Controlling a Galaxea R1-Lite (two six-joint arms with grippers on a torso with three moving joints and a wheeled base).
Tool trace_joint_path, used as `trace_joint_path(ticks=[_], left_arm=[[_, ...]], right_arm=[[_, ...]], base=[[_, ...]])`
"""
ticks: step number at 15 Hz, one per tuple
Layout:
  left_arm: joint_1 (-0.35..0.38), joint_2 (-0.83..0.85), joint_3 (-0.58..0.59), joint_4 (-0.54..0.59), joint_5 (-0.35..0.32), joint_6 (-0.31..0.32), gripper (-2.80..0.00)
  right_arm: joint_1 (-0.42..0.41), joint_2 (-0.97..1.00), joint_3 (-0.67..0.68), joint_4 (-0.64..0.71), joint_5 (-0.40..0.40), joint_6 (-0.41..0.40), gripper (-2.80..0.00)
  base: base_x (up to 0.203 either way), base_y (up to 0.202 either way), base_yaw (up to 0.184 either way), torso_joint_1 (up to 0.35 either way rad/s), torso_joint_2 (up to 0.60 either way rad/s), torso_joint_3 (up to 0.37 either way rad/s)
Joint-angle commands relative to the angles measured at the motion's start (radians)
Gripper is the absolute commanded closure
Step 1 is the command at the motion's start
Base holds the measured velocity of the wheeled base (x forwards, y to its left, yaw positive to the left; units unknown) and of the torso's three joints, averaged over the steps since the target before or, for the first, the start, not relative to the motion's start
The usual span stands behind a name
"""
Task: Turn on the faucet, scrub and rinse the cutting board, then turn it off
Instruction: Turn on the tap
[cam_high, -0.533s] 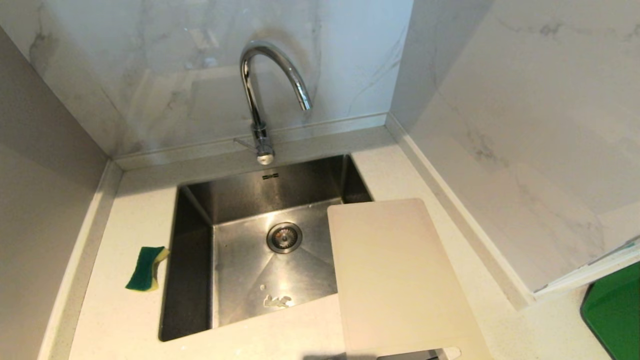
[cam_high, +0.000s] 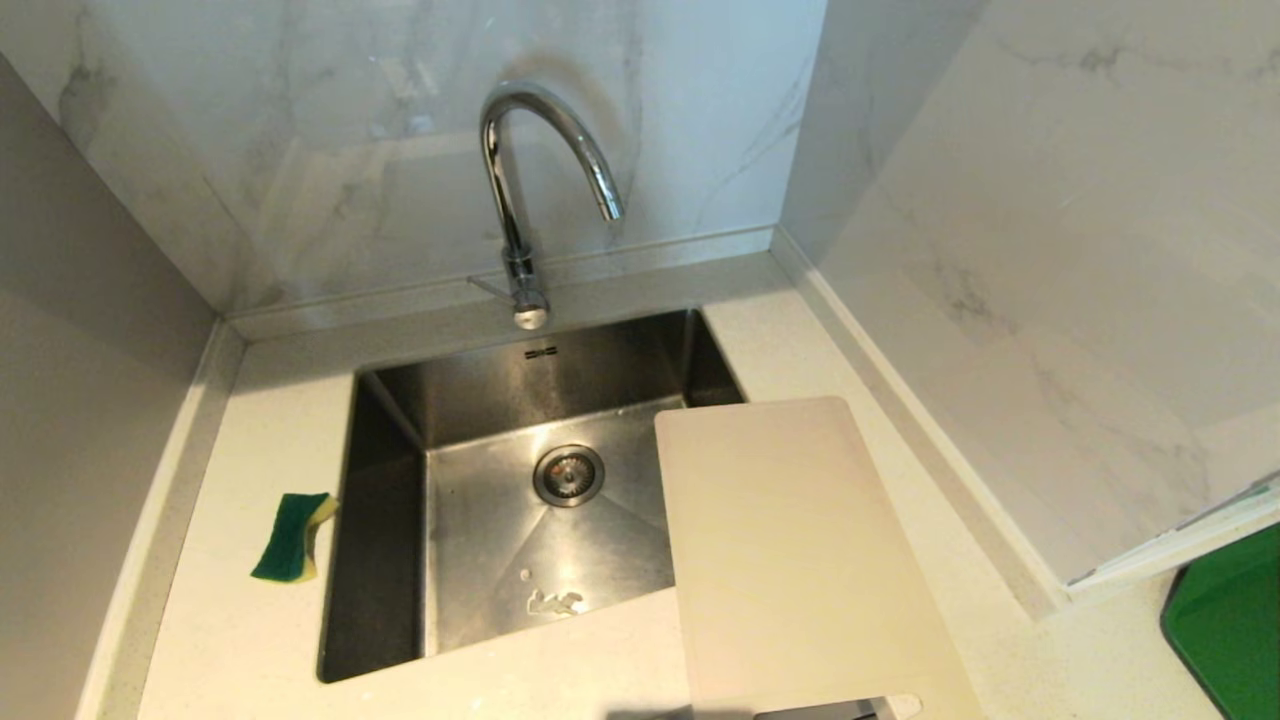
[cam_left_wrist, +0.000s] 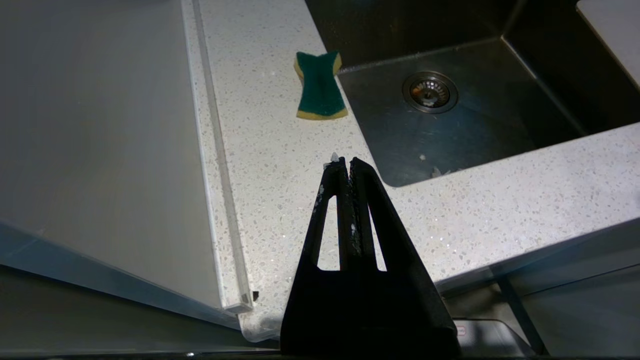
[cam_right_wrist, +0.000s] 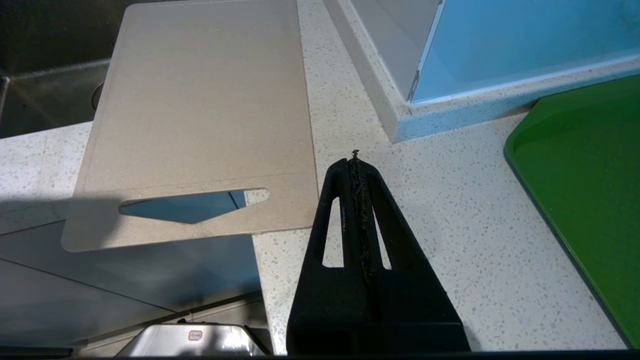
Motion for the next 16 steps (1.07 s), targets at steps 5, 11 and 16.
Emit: trace_joint_path(ticks=[5,11,16], left_arm=[[0.001,0.000,0.000,-0.004,0.000,0.008,0.00],[0.001,0.030,-0.074,-0.020,0.007,0.056,0.00],[-0.011,0.236,-0.345,-0.027,0.008,0.111,0.00]], right_arm=[[0.000,0.000,0.000,0.000,0.001,0.000,0.00],[0.000,-0.002,0.000,0.000,0.001,0.000,0.00],[0.000,0.000,0.000,0.000,0.001,0.000,0.00]], base=[[0.000,0.000,0.000,0.000,0.00,0.000],[0.000,0.000,0.000,0.000,0.00,0.000],[0.000,0.000,0.000,0.000,0.00,0.000]])
